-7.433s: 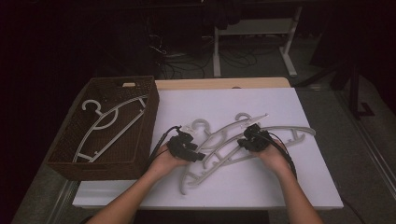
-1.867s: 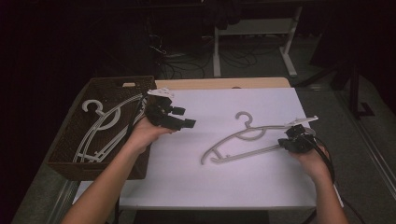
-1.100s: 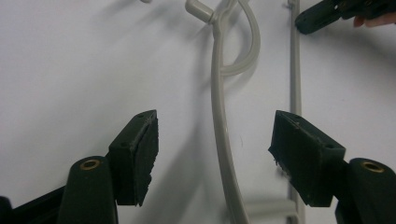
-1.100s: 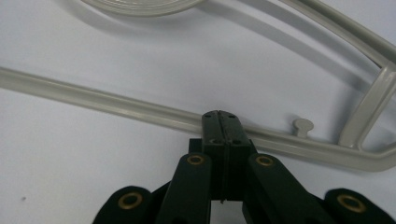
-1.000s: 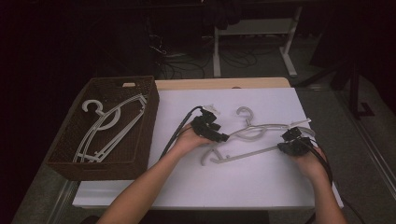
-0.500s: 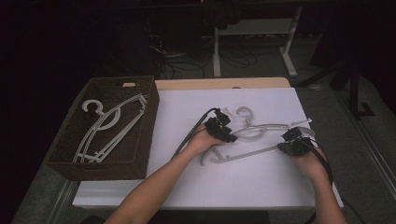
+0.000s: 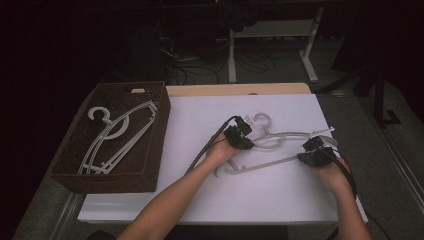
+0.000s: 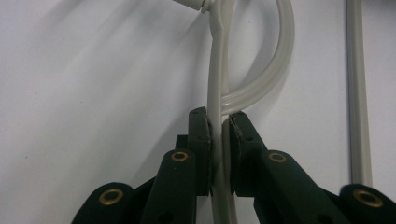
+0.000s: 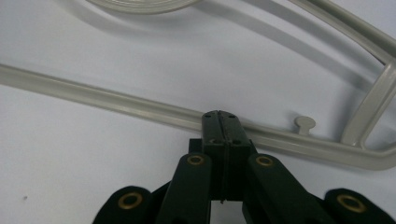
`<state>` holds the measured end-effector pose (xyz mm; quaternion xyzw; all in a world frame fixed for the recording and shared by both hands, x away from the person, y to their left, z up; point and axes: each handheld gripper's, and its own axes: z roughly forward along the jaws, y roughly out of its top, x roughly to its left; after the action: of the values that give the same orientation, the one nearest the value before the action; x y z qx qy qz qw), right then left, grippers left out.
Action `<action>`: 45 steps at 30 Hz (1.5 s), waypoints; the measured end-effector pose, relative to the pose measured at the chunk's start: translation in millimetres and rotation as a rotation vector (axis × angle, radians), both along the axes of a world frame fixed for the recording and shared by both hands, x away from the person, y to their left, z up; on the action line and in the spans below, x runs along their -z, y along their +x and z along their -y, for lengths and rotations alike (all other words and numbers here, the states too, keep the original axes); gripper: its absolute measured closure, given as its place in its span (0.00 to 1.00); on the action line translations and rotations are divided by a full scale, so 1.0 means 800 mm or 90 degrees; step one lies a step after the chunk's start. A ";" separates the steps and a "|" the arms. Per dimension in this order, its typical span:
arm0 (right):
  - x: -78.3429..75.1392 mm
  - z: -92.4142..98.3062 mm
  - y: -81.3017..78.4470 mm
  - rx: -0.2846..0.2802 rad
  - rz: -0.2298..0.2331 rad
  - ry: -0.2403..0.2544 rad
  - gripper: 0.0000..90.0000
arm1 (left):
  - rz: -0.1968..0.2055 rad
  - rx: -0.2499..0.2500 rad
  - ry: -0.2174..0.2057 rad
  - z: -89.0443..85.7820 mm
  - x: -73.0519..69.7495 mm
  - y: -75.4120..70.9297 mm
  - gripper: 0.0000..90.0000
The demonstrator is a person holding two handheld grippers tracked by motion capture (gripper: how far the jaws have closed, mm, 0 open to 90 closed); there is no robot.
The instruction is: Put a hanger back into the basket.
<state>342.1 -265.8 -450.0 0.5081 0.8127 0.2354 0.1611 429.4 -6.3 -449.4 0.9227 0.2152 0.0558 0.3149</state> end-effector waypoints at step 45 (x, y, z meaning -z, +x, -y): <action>-0.039 -0.028 -0.029 -0.104 0.084 0.167 0.16 | 0.049 -0.121 -0.083 -0.224 -0.220 -0.021 0.91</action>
<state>319.2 -243.1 -418.8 0.4406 0.8011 0.3848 0.1270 412.3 172.7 -273.7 0.8731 0.2927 0.1066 0.3751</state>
